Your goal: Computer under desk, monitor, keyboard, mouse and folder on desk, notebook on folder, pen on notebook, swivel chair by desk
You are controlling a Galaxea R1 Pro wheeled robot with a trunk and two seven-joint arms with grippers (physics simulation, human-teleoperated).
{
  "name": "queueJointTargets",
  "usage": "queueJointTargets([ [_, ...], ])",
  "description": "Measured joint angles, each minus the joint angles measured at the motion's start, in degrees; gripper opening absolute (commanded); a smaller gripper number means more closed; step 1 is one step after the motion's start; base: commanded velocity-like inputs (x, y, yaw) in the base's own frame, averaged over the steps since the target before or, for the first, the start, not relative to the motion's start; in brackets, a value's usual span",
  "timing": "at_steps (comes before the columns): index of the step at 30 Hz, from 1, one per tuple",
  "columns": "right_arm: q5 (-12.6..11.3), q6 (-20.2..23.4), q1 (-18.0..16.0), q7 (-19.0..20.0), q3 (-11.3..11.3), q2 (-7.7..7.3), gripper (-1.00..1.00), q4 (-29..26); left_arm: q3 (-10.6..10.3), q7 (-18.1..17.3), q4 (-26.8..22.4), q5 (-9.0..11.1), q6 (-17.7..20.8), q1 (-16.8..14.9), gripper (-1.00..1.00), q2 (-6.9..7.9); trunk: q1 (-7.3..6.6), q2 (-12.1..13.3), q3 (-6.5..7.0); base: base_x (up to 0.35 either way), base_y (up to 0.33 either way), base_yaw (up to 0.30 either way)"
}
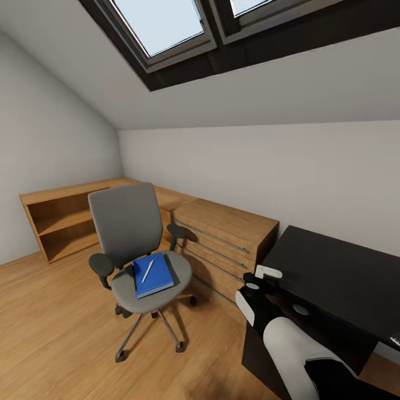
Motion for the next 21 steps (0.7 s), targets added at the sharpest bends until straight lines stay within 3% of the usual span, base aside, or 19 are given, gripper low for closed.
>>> queueJointTargets([
  [7,-0.03,0.0,0.0,0.82,0.02,0.0,1.0,-0.08,-0.02,0.0,0.19,0.02,0.0,0.0,1.0,-0.06,0.0,0.0,0.0,0.0,0.0,0.0],
  [12,-0.12,-0.04,0.0,1.08,0.03,0.0,1.0,-0.02,0.02,0.0,0.16,0.02,0.02,0.01,1.0,0.01,0.0,0.0,0.0,0.0,0.295,0.214],
  [21,-0.13,-0.04,0.01,1.09,0.09,0.0,1.0,-0.02,0.15,0.0,0.17,0.02,0.01,0.01,1.0,0.24,0.0,0.0,0.0,0.0,0.329,0.039],
])
